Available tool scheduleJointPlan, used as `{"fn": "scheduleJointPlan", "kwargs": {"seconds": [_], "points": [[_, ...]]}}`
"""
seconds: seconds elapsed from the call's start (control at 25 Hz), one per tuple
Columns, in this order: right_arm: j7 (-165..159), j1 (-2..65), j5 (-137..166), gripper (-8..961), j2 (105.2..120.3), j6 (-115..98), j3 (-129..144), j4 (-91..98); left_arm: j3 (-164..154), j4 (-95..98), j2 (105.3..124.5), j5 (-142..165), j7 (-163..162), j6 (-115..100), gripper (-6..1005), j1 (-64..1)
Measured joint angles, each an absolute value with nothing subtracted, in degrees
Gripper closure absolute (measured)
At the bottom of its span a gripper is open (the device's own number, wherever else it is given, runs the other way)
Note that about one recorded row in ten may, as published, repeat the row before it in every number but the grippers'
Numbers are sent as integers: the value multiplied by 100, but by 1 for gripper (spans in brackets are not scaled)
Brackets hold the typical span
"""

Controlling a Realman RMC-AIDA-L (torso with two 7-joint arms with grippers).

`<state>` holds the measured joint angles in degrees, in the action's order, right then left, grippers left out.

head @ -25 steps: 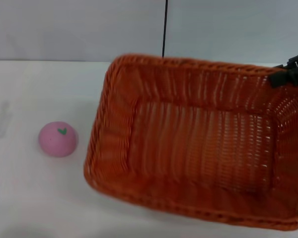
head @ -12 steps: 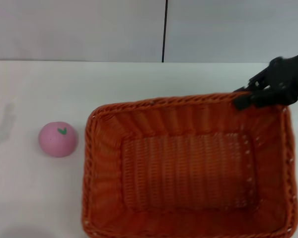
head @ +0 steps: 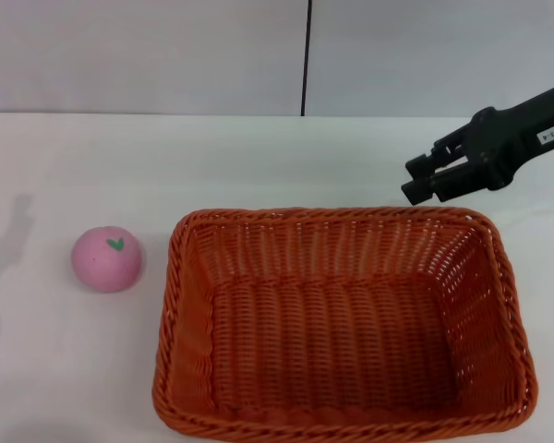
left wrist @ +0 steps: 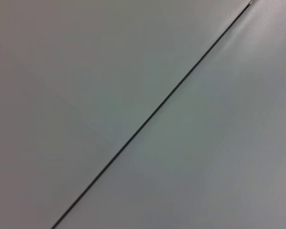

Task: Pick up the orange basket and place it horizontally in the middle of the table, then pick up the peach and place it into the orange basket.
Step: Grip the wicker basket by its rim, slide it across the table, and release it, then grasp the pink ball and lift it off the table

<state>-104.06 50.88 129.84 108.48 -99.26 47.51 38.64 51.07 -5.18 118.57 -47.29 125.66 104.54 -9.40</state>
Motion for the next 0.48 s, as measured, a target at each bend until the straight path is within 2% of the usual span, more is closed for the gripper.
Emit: {"fn": "scheduleJointPlan", "kwargs": {"seconds": [0.2,0.36,0.48], "points": [[-10239,4903,12894,571,10924,-9794,4324,4026,4931,-470,11829,-4728,12562,10457,303,-969],[-9797,4325,12003,502,11115,-9735,3581,4245,4749,-283,11777,-4685,12561,10518,305,-1032],[-9293,3583,10784,502,11324,-9595,3210,4266,4060,541,11651,-4656,12590,10680,307,-1283]]}}
